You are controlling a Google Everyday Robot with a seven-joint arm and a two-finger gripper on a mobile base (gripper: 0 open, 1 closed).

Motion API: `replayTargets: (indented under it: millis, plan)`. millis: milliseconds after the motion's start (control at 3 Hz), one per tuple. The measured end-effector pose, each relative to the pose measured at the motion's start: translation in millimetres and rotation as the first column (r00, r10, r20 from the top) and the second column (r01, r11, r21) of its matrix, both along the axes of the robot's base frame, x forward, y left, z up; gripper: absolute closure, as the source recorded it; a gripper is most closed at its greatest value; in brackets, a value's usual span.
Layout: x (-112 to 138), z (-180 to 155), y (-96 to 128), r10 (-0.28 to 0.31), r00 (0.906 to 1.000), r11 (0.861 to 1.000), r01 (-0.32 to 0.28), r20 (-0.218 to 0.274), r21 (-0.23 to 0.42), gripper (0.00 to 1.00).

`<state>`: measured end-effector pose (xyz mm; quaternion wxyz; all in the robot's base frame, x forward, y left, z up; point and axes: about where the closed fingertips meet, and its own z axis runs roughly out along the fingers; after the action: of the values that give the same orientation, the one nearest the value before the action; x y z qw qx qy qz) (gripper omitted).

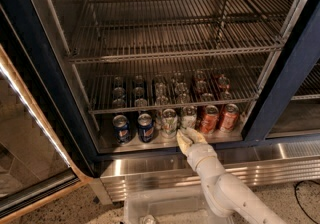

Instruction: Pick 7up can from bottom shelf of fridge

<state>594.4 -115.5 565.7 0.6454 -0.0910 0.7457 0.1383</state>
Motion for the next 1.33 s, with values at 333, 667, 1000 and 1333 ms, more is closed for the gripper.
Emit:
replayTargets:
  millis: [333,667,1000,1333]
  plan:
    - [3.8,-1.6,-1.4,-0.014,0.9998,1.0,0.014,0.012,-0.022,0.6]
    - [6.3,-2.6,-3.8,-0.031,0.9993,0.999,0.032,0.023,-0.043,0.59]
    - [8.1,-3.0,-7.7,-0.053,0.998,0.996,0.055,0.033,-0.066,0.6]
    - [8.5,-1.5,-12.7,-0.076,0.9962,0.994,0.079,0.043,-0.07,0.59]
